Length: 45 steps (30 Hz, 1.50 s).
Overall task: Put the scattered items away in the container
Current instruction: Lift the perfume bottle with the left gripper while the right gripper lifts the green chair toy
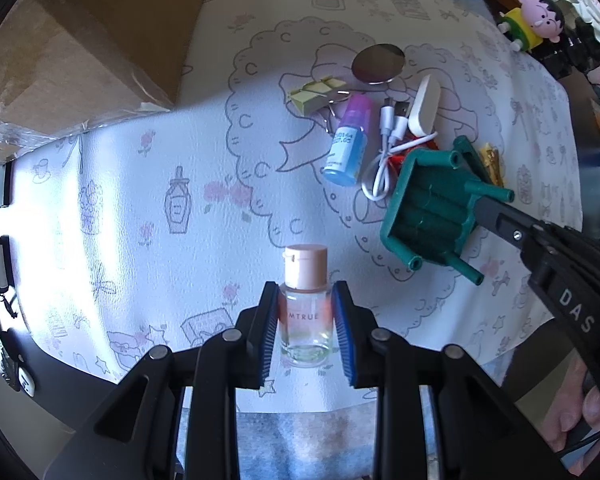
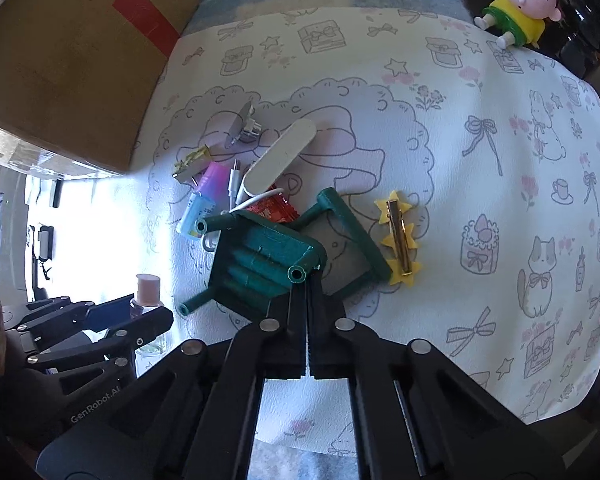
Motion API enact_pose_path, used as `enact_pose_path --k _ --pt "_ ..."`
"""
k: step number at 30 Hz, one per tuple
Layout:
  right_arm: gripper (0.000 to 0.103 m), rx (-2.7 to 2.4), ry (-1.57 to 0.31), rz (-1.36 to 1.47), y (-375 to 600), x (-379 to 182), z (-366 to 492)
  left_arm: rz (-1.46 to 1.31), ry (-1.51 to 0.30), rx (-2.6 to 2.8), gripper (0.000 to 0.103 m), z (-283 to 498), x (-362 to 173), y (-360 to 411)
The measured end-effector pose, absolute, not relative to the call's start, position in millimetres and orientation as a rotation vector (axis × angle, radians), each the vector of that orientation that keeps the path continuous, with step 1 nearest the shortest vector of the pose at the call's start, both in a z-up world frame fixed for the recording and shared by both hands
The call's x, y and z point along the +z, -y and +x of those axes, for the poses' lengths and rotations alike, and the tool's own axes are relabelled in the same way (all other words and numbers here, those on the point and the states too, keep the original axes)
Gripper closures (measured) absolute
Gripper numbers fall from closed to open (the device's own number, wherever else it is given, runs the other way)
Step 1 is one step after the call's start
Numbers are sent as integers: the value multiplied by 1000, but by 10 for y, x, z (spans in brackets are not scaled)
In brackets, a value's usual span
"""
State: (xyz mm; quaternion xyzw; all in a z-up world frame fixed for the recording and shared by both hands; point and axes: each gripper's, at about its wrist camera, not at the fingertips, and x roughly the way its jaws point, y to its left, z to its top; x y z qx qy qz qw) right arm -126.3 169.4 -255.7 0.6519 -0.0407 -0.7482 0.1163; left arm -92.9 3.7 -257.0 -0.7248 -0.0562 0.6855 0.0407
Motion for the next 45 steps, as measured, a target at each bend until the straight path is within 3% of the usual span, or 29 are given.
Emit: enact_pose_path --k 3,4,5,7,12,13,14,17,19,45 --pt "99 -2199 120 1909 -1703 -2561 -1269 -2221 173 2097 76 -943 -2561 -18" --pt "92 -2206 120 1912 -1711 -2565 -1271 -2221 171 2097 76 -948 -2558 -14" --pt "73 -2213 120 1916 -1720 -2569 -1274 -2220 169 2097 76 -952 -2555 -12" --pt "55 -2233 121 1916 -1736 -2567 -1276 -2219 168 2097 76 -959 -2545 0" --pt "56 -2242 133 1893 -1744 -2549 -1287 -2220 170 2098 76 -979 -2544 29" --pt "62 -2241 130 1899 -1740 -2557 -1295 -2221 170 2098 76 -984 -2544 36" --pt "75 -2236 129 1905 -1733 -2571 -1303 -2221 171 2098 76 -990 -2544 43" --pt "90 -2223 116 1913 -1710 -2592 -1307 -2221 170 2100 76 -1013 -2542 63" --pt "95 -2231 104 1908 -1708 -2586 -1304 -2219 170 2102 76 -1029 -2542 73" --pt "96 -2325 171 1807 -1827 -2097 -1310 -2034 222 2215 76 -966 -2192 -254"
